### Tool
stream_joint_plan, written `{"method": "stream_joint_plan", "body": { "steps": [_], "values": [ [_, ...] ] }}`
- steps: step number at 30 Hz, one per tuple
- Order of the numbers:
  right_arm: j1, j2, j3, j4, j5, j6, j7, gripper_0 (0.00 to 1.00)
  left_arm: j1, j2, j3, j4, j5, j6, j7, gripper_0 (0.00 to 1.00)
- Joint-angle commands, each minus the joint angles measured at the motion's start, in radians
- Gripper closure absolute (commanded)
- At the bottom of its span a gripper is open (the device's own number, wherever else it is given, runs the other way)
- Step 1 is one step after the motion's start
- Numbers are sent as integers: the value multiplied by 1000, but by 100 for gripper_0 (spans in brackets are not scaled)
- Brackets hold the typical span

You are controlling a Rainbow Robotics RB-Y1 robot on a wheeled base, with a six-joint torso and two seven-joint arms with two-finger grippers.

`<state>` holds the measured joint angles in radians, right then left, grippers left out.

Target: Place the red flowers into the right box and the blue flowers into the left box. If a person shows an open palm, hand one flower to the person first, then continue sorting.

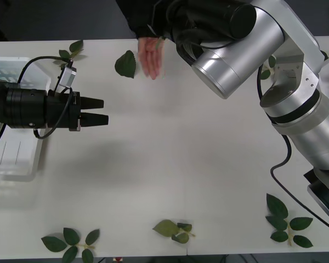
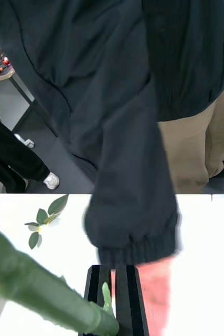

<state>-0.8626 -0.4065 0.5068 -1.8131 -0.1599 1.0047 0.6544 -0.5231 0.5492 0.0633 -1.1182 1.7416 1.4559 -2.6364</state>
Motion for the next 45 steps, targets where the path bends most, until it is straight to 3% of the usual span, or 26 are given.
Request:
{"method": "stream_joint_plan", "body": {
  "steps": [1, 28, 30, 33, 35, 37, 45],
  "values": [
    [-53, 28, 2, -12, 16, -15, -25, 100, -9, -15, -3, -34, 12, 9, -69, 0],
    [-52, 26, 2, -12, 25, -32, -25, 100, 0, -29, -22, -34, 55, 57, -69, 0],
    [-52, 28, 2, -11, 25, -31, -25, 85, 3, -29, -28, -34, 58, 60, -69, 0],
    [-52, 28, 1, -12, 25, -31, -25, 33, 12, -29, -53, -34, 79, 72, -69, 0],
    [-52, 26, 2, -11, 25, -31, -25, 6, 18, -29, -76, -34, 119, 73, -69, 0],
    [-52, 25, 1, -12, 25, -31, -19, 1, 21, -29, -99, -34, 145, 73, -69, 0],
    [-42, 17, 2, -17, 23, -31, -15, 1, 26, -48, -122, -34, 164, 77, -69, 0]
  ]
}}
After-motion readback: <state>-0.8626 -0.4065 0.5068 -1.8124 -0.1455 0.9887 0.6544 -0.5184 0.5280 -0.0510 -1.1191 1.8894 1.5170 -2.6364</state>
